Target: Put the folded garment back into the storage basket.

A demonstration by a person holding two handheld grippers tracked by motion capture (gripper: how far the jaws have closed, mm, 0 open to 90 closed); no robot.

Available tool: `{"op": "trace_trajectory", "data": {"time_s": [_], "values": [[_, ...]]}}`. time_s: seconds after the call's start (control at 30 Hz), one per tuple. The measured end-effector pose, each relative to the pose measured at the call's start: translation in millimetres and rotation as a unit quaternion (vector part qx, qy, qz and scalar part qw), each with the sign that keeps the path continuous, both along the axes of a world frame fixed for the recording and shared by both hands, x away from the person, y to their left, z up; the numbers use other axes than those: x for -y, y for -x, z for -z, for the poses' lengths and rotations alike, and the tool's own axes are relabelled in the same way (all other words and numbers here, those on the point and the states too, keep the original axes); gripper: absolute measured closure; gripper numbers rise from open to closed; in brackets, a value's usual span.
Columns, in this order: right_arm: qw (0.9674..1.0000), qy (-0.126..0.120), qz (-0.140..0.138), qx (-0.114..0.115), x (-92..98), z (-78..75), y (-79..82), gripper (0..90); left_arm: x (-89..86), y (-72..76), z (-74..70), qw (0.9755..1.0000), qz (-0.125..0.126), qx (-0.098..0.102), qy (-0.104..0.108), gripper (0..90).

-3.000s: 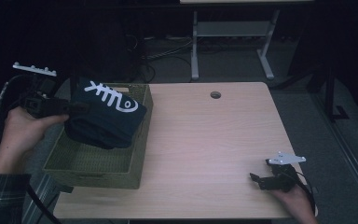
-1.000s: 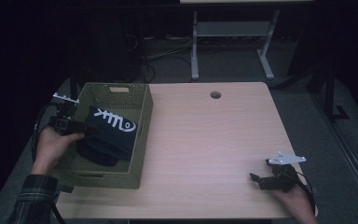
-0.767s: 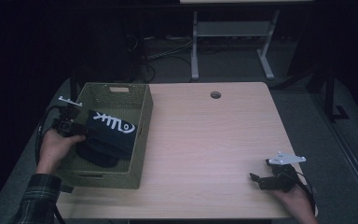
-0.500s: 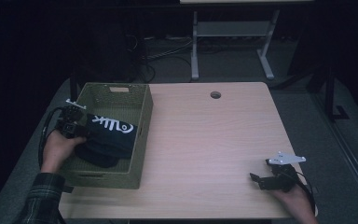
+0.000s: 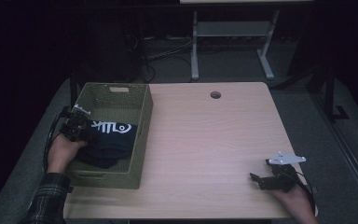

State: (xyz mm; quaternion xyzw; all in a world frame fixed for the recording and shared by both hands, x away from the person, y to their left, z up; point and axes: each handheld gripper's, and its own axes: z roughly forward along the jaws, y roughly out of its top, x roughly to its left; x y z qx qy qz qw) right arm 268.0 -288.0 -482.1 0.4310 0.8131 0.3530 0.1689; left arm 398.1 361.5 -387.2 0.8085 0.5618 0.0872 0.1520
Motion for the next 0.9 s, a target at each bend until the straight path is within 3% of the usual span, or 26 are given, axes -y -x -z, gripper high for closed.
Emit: {"op": "trace_trajectory", "data": {"time_s": [0.33, 0.67, 0.73, 0.83, 0.9], "values": [[1.0, 0.0, 0.0, 0.0, 0.0, 0.0, 0.0, 12.3, -5.1, 0.8, 4.9, 1.0, -0.005, 0.004, 0.005, 61.8], [1.0, 0.0, 0.0, 0.0, 0.0, 0.0, 0.0, 12.3, -12.7, 6.2, -5.4, 0.9993, -0.017, 0.025, 0.022, 35.7], [1.0, 0.0, 0.0, 0.0, -0.1, 0.0, 0.0, 12.3, -13.1, 7.6, -8.3, 0.9988, -0.018, 0.03, 0.035, 33.1], [1.0, 0.0, 0.0, 0.0, 0.0, 0.0, 0.0, 12.2, -11.4, 10.0, -16.2, 0.9986, -0.022, 0.044, 0.017, 24.6], [1.0, 0.0, 0.0, 0.0, 0.0, 0.0, 0.0, 12.3, -12.0, 11.8, -22.5, 0.9979, -0.025, 0.053, 0.025, 22.6]]}}
